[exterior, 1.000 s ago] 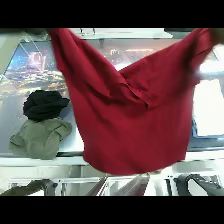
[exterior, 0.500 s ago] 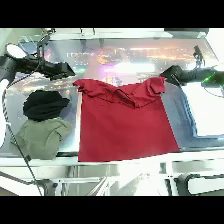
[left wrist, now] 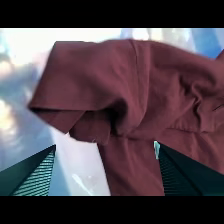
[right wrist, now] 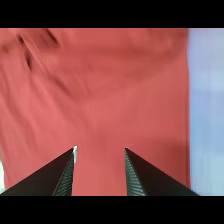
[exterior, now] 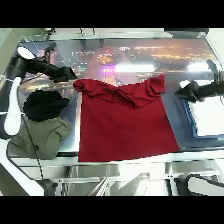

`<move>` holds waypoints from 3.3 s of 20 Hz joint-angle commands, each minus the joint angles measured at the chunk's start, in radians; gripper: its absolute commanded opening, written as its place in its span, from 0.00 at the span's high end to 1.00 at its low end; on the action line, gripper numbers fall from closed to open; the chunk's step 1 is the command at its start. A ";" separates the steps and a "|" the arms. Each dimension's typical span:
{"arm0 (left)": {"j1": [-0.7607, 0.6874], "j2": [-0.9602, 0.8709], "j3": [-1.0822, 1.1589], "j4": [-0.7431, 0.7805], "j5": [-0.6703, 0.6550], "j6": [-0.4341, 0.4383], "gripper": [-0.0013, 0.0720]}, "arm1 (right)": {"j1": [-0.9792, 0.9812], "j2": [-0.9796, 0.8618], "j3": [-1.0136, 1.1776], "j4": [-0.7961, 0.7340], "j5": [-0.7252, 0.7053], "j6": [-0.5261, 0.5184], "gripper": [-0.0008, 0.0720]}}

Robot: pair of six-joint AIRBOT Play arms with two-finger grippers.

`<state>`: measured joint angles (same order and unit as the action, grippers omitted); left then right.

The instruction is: Fold the shirts.

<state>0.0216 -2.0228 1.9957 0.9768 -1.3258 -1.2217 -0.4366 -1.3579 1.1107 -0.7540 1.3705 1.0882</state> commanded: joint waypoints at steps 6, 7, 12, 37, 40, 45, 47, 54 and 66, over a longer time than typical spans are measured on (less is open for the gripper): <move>-0.114 -0.122 0.031 -0.011 -0.002 0.036 0.02 | -0.208 0.360 -0.548 -0.164 -0.117 0.141 0.48; -0.123 -0.122 0.031 -0.011 0.002 0.041 0.02 | -0.241 0.365 -0.570 -0.187 -0.117 0.143 0.48; -0.146 -0.123 0.029 -0.008 0.062 0.052 0.65 | -0.294 0.364 -0.632 -0.197 -0.183 0.139 0.48; 0.038 0.029 0.028 -0.013 -0.013 -0.074 0.96 | -0.076 0.035 -0.229 -0.021 -0.304 0.026 0.97; 0.074 0.032 -0.035 -0.132 -0.204 -0.089 0.96 | 0.016 -0.204 0.096 0.049 -0.326 0.026 0.97; 0.051 0.105 -0.326 -0.210 -0.350 -0.077 0.96 | 0.150 -0.581 0.652 0.051 -0.318 0.129 0.97; 0.051 0.168 -0.420 -0.212 -0.343 -0.059 0.96 | 0.174 -0.656 0.787 0.051 -0.311 0.131 0.89; 0.111 0.193 -0.356 -0.212 -0.165 -0.059 0.70 | 0.109 -0.651 0.839 0.051 -0.089 0.194 0.98; 0.024 0.124 -0.068 0.061 -0.325 0.135 0.53 | 0.050 -0.063 0.049 0.040 0.018 0.152 0.97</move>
<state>0.0814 -1.9099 1.9060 0.9997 -1.5707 -1.1904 -0.3763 -1.6592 1.5047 -0.7124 1.4902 1.2831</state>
